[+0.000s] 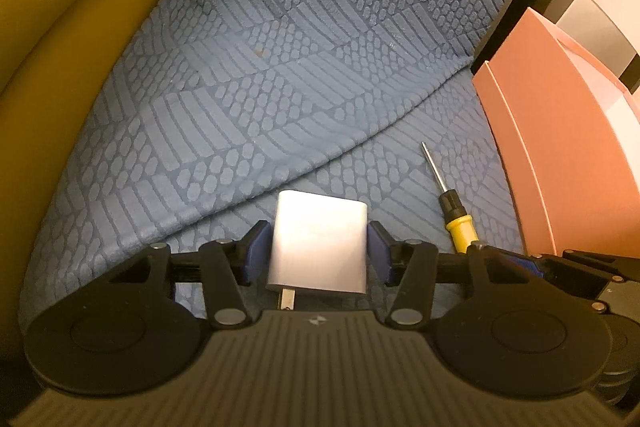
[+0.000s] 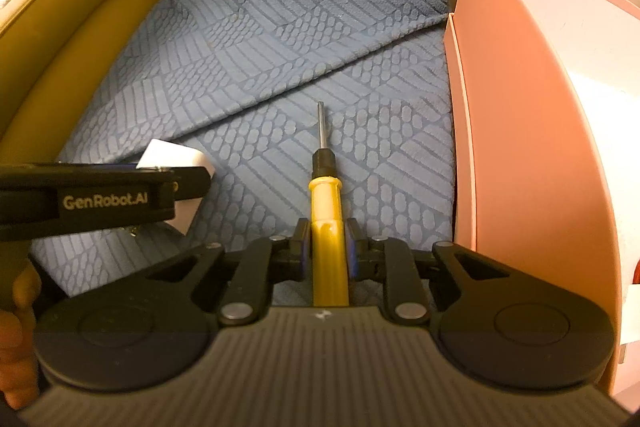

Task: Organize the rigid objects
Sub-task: 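Lift the charger and screwdriver off the seat and carry them toward the pink box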

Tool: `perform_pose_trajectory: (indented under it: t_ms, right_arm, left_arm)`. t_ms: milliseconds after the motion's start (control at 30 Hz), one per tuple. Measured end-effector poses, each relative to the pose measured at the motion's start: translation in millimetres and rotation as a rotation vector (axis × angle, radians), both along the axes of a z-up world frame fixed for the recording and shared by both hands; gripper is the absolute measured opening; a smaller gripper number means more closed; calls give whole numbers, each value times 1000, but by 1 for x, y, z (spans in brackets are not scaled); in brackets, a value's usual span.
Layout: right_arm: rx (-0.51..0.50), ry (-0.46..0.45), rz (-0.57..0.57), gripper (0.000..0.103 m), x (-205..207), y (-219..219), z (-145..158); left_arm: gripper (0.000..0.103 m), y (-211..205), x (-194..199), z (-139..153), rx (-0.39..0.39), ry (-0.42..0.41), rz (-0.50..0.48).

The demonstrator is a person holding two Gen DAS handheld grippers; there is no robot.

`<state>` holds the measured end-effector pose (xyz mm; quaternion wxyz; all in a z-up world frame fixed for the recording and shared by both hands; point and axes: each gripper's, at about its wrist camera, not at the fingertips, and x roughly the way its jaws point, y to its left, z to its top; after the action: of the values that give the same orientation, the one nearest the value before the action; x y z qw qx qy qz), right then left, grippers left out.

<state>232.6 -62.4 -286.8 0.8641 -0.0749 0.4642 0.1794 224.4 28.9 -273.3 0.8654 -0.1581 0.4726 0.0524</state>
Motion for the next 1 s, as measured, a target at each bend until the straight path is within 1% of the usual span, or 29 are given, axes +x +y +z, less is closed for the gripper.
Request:
perform_pose_trajectory:
  t_ms: [100, 267, 533, 767, 833, 1000]
  right_arm:
    - [2, -1, 4, 22, 0, -1, 0]
    - [22, -1, 6, 22, 0, -3, 2]
    - [98, 16, -11, 22, -6, -8, 14]
    - [108, -7, 15, 21, -18, -18, 39]
    - [107, -13, 28, 21, -22, -21, 46]
    - [118, -24, 31, 21, -29, -36, 72]
  left_arm:
    - [58, -1, 0, 0, 9, -7, 1]
    - [58, 3, 0, 5, -4, -17, 12]
    - [58, 0, -7, 29, -16, -48, -2]
    - [58, -3, -27, 50, -26, -69, 16]
    - [58, -3, -30, 53, -24, -63, 28]
    - [58, -11, -39, 72, -46, -75, 39]
